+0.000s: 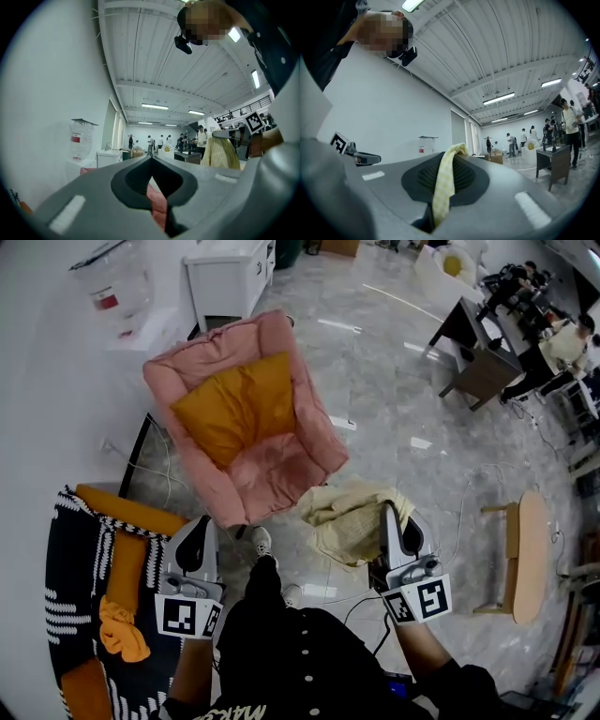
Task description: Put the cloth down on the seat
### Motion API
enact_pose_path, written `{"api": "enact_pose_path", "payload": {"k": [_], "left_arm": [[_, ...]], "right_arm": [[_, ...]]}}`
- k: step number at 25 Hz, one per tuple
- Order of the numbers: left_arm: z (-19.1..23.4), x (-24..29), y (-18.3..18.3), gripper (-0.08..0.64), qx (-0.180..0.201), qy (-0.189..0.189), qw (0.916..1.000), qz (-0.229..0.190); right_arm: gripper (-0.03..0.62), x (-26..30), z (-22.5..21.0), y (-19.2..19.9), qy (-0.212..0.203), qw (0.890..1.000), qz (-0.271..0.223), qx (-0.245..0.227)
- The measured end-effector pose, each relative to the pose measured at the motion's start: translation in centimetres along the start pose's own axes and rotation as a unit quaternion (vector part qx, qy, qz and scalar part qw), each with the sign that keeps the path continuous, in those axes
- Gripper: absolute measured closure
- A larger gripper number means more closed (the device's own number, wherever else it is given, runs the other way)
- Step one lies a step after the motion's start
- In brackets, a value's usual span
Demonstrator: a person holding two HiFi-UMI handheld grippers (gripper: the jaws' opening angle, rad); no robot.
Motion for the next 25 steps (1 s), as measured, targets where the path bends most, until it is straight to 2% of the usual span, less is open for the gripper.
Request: {"api": "enact_pose_path", "payload": {"k": [10, 25], "left_arm": [[5.6, 5.3, 0.1, 0.560, -0.001, 0.000, 0.9999, 0.011], [15.2, 13.6, -0.3, 0.560, -0.002, -0.001, 1.0000, 0.007]], "right_arm": [[0.552, 7.6, -0.3, 1.5, 0.004, 1.000, 0.006, 0.007], [0.552, 21.4, 1.0, 2.9, -0.018, 1.000, 0.014, 0.003]]}}
Point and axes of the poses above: the fingertips, and each gripper's own axes: x forward along the fingers, z to its left, y out of its underside, the point moved 8 cm from there along -x, backward along the fingers, and after that the axes turned 13 degrees about y, right-handed, at the moved point
